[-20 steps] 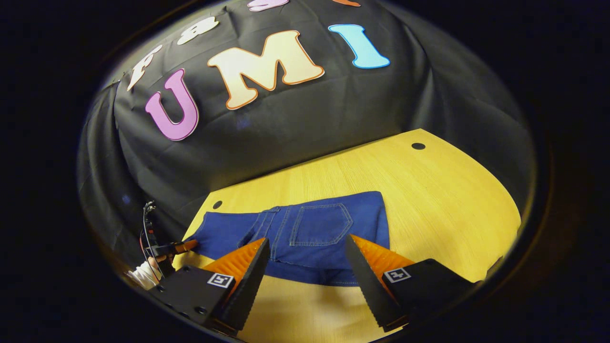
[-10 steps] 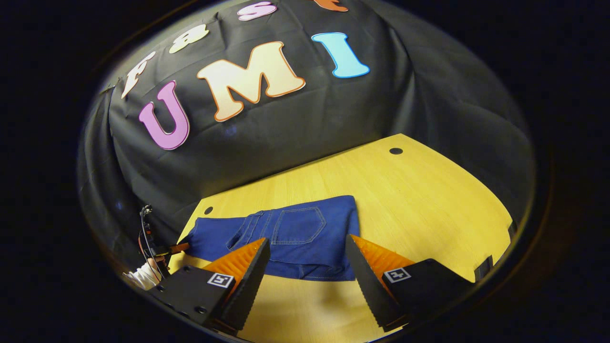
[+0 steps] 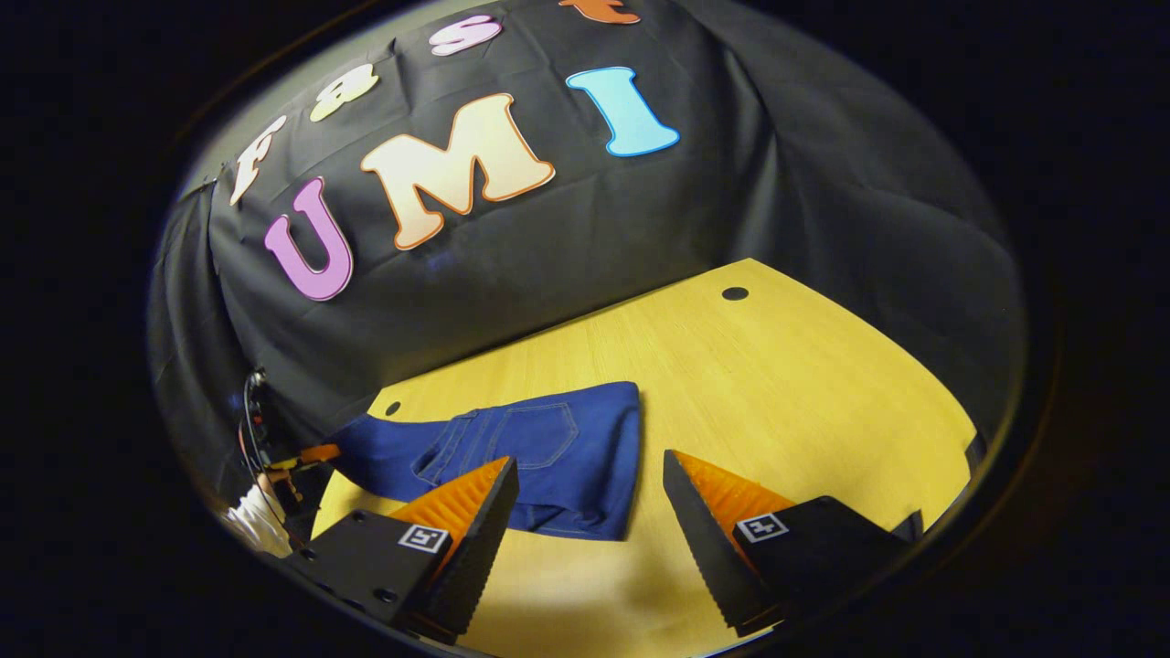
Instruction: Grasp the waist and the cuffs of the jeans and fold them to make the two legs overlap; first hold the waist and fold one-third of the jeans toward the cuffs, then hold the cuffs and fold the remaining one-third in the same direction to finish folding.
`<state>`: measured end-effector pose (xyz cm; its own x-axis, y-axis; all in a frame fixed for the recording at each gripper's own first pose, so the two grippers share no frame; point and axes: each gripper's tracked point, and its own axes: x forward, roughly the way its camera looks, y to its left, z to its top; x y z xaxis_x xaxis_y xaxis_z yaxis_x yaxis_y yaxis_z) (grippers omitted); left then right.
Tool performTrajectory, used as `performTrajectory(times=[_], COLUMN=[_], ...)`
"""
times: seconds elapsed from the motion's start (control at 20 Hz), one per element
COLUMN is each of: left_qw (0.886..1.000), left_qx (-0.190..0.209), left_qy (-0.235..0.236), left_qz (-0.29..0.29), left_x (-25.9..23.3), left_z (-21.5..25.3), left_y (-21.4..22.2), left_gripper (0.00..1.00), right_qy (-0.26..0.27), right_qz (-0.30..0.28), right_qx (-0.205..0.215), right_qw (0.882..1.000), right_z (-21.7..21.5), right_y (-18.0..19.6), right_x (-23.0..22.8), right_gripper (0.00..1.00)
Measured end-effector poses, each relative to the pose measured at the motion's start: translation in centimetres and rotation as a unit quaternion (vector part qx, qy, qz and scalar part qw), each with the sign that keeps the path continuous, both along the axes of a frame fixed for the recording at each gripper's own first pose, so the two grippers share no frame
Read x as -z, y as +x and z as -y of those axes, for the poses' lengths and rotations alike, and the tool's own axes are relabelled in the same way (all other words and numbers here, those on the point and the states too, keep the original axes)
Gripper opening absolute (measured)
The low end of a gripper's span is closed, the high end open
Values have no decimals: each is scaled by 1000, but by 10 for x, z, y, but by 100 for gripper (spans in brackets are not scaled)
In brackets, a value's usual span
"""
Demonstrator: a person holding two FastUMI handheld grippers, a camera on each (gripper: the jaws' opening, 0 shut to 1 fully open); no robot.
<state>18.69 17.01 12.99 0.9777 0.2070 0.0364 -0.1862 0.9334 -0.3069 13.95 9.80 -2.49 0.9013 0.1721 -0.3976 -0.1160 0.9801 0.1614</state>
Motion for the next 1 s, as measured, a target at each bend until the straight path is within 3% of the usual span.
performTrajectory(times=[0.5,0.75,1.0], left_qw=[996,990,980], left_qx=[3,44,88], left_qy=[69,112,170], left_qz=[51,70,51], left_x=[-86,-115,-105], left_z=[158,252,344], left_y=[-49,-47,-26], left_gripper=[0,0,0], right_qy=[11,8,19], right_qz=[-1,-2,-13], right_qx=[-75,-94,-92], right_qw=[997,996,995], right_z=[48,69,90], right_y=[33,44,49], right_x=[-12,-7,1], right_gripper=[98,98,98])
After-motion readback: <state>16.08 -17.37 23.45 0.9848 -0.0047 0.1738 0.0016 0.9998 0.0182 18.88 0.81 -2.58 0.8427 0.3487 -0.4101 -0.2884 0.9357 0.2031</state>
